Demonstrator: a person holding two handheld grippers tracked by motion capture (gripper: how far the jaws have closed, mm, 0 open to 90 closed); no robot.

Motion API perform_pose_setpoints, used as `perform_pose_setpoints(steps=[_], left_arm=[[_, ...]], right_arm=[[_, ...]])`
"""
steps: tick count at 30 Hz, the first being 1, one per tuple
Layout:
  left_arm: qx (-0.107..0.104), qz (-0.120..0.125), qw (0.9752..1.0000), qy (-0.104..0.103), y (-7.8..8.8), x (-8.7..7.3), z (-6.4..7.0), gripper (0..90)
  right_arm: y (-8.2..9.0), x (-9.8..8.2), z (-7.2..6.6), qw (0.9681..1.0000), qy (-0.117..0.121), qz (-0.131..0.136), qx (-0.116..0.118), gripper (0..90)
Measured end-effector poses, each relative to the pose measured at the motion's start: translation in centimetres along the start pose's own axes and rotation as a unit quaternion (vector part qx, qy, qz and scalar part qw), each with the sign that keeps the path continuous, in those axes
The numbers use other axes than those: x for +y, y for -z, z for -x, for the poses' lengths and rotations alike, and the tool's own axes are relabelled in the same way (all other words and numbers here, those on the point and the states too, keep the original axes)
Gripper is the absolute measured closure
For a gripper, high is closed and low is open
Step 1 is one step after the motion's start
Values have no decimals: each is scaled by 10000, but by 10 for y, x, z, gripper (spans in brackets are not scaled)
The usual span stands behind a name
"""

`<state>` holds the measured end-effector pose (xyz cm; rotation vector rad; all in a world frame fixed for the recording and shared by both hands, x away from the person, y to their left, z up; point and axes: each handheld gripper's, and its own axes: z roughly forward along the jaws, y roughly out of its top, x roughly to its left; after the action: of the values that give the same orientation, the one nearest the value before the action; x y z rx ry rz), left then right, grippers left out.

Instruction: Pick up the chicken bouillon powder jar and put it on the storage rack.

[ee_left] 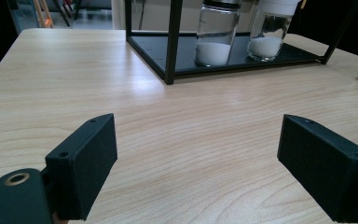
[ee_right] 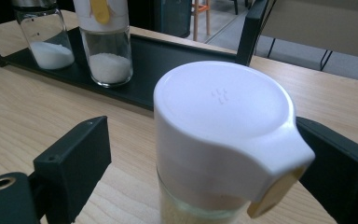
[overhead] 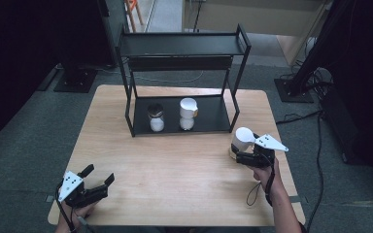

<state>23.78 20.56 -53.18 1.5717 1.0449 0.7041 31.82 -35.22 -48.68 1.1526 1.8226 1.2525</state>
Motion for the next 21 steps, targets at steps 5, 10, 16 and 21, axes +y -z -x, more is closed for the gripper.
perform_pose_setpoints(steps=[5,10,16,21], left_arm=[[1,3,10000,4,0,0,0,122],[-1,5,10000,10,0,0,0,122],[-3,0,10000,6,0,0,0,122],[-1,0,10000,3,0,0,0,122]], right_arm=[[-7,1,1,9999,27,-94,-88,158],[-13,-3,2,9993,62,-253,-257,259],[-13,-3,4,9996,-10,-198,-203,294],[-13,-2,3,9995,32,-236,-193,297]])
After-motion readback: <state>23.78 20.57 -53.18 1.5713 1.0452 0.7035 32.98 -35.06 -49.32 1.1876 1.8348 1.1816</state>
